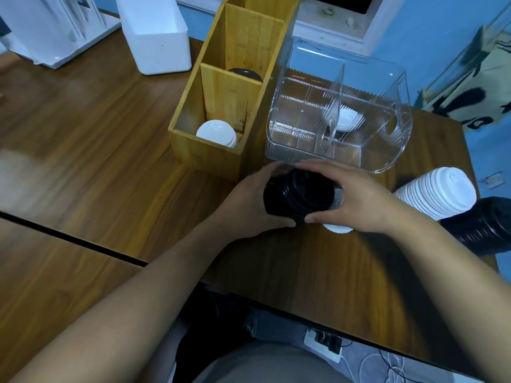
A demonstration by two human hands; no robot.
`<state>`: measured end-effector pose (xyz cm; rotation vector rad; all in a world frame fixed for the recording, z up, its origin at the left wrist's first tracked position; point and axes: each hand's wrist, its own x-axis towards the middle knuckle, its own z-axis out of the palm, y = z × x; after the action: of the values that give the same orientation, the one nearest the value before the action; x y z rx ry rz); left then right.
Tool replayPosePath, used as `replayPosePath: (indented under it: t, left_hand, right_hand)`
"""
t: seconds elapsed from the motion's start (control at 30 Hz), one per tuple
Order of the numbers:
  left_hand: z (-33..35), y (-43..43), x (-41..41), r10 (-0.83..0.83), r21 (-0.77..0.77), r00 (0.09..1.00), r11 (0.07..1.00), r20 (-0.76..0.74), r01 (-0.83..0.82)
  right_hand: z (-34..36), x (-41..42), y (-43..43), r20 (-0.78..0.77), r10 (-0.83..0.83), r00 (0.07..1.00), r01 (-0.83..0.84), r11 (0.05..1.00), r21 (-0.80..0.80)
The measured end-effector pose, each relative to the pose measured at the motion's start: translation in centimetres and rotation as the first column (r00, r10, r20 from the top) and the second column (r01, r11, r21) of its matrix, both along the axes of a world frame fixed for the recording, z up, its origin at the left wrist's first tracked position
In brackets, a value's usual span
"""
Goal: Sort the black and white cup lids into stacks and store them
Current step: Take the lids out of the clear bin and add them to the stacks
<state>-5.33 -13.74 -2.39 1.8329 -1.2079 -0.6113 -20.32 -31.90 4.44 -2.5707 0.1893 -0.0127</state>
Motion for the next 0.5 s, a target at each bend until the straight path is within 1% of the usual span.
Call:
replayPosePath:
  t: [0.1, 0.2, 0.27, 0.4, 0.5]
  left_hand:
    - [-0.1, 0.0, -0.1, 0.005, -0.012, 1.0, 1.0, -0.004, -0.005]
    - [0.0, 0.0, -0.1, 0.004, -0.02, 1.0, 1.0, -0.004, -0.004]
    - [0.1, 0.0, -0.1, -0.004, -0.024, 1.0, 1.0, 0.002, 0.004]
    - [-0.1, 0.1, -0.1, -0.003, -0.019, 1.0, 1.0, 0.025, 0.004]
    - [-0.3, 0.1, 0.0, -0.006, -0.016, 0.998, 1.0, 0.056, 0.007]
  right_hand:
    - [-0.4, 0.8, 0.1, -0.031, 0.067, 0.997, -0.068, 0.997, -0.043]
    - [-0.5, 1.3, 0.4, -0.037, 0.094, 0.995, -0.096, 0.994, -0.055]
    - [-0.5, 1.4, 0.9, -0.039, 0.061, 0.997, -0.062, 0.997, -0.041]
    - [-1.0, 1.5, 2.1, 0.019, -0.033, 0.999, 0.034, 0.998, -0.057]
    - [-1.0, 1.5, 2.5, 0.017, -0.077, 0.997, 0.077, 0.996, -0.054]
